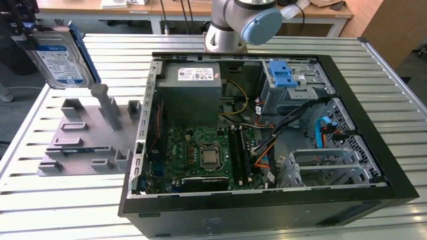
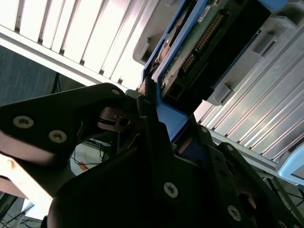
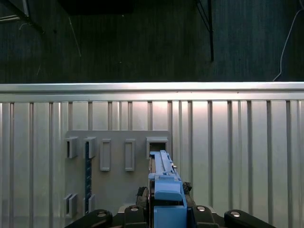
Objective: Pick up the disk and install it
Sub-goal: 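Pick up the disk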
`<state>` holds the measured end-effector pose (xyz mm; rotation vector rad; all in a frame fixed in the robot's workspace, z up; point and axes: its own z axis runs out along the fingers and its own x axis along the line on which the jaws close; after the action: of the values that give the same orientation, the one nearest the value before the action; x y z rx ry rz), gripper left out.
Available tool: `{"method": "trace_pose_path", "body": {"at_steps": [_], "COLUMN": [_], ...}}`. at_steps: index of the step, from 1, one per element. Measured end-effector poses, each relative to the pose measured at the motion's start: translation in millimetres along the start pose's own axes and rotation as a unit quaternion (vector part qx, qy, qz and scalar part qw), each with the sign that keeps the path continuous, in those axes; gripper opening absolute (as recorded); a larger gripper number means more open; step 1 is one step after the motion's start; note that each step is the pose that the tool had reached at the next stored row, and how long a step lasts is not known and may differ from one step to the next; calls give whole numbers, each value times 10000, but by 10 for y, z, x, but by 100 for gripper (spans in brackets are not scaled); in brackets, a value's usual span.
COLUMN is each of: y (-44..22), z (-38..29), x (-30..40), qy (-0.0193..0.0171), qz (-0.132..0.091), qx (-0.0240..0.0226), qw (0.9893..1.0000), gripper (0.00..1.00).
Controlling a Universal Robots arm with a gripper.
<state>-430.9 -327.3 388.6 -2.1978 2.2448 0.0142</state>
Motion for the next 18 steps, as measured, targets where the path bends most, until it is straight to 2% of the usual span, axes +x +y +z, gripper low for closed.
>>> {"method": "trace_pose_path", "body": {"at_steps": [18], "y": [1], "z": [-180], "x": [-1], "qy": [0], "qz": [0], "qx": [1], "qw": [10000], "gripper": [36]}}
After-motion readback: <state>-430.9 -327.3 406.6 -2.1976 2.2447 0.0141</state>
